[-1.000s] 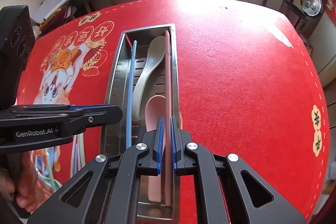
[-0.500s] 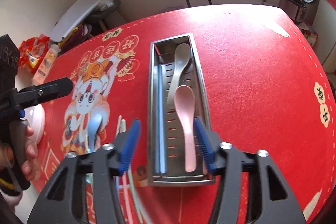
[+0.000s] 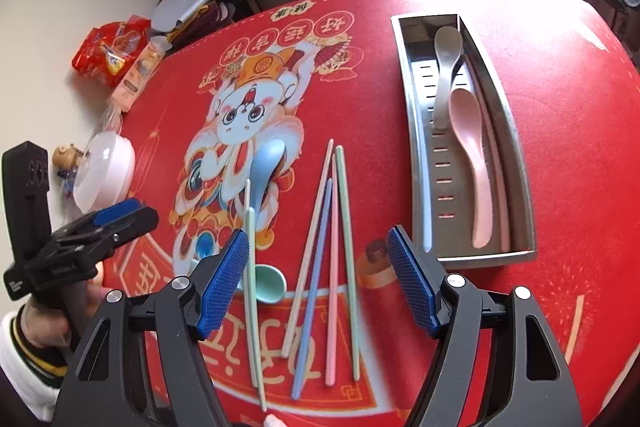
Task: Organize utensils
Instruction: 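Move both open tools back over the chopstick pile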
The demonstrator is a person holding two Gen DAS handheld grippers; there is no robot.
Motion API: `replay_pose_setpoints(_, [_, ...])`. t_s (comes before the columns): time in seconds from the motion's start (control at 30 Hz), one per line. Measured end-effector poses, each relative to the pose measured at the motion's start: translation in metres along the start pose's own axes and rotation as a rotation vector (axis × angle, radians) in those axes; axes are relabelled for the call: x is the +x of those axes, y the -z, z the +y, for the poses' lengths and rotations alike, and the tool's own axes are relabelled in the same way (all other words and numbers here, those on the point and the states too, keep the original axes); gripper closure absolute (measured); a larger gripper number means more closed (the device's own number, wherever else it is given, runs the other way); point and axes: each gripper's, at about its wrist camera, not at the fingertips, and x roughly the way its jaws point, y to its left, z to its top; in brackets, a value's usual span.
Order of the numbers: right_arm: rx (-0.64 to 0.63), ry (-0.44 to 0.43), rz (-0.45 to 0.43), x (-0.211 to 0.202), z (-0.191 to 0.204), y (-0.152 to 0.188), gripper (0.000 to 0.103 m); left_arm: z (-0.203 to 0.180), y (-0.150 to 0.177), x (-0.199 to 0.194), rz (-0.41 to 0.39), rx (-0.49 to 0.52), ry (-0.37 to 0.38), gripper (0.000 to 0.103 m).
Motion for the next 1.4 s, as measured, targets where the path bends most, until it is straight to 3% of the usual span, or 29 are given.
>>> replay_pose_setpoints(0.23, [-0.024, 0.003, 0.065, 0.019, 0.014, 0.021, 0.033, 0.016, 0.039, 0.001, 0.050, -0.026, -0.024, 0.006])
replay_pose_setpoints(0.63, [-0.012, 0.052, 0.129, 0.029, 0.002, 0.059, 0.033, -0.014, 0.088, 0.047, 0.232, -0.038, -0.050, 0.008])
replay_pose_setpoints(0.7, [-0.015, 0.060, 0.137, 0.030, 0.000, 0.063, 0.033, -0.017, 0.089, 0.049, 0.235, -0.037, -0.046, 0.018])
replay_pose_setpoints(0.83, [-0.024, 0.063, 0.146, 0.030, -0.003, 0.068, 0.033, -0.021, 0.089, 0.050, 0.229, -0.041, -0.030, 0.023])
replay_pose_setpoints(0.9, [-0.031, 0.064, 0.151, 0.030, -0.004, 0.069, 0.033, -0.024, 0.088, 0.049, 0.223, -0.040, -0.020, 0.036])
replay_pose_setpoints(1.1, [-0.033, 0.054, 0.150, 0.029, -0.005, 0.071, 0.033, -0.029, 0.090, 0.048, 0.211, -0.042, -0.002, 0.060])
replay_pose_setpoints(1.23, [-0.030, 0.049, 0.149, 0.028, -0.006, 0.071, 0.033, -0.035, 0.089, 0.050, 0.217, -0.040, 0.025, 0.065])
replay_pose_setpoints(1.4, [-0.034, 0.046, 0.150, 0.027, -0.007, 0.072, 0.033, -0.041, 0.088, 0.051, 0.213, -0.029, 0.004, 0.065])
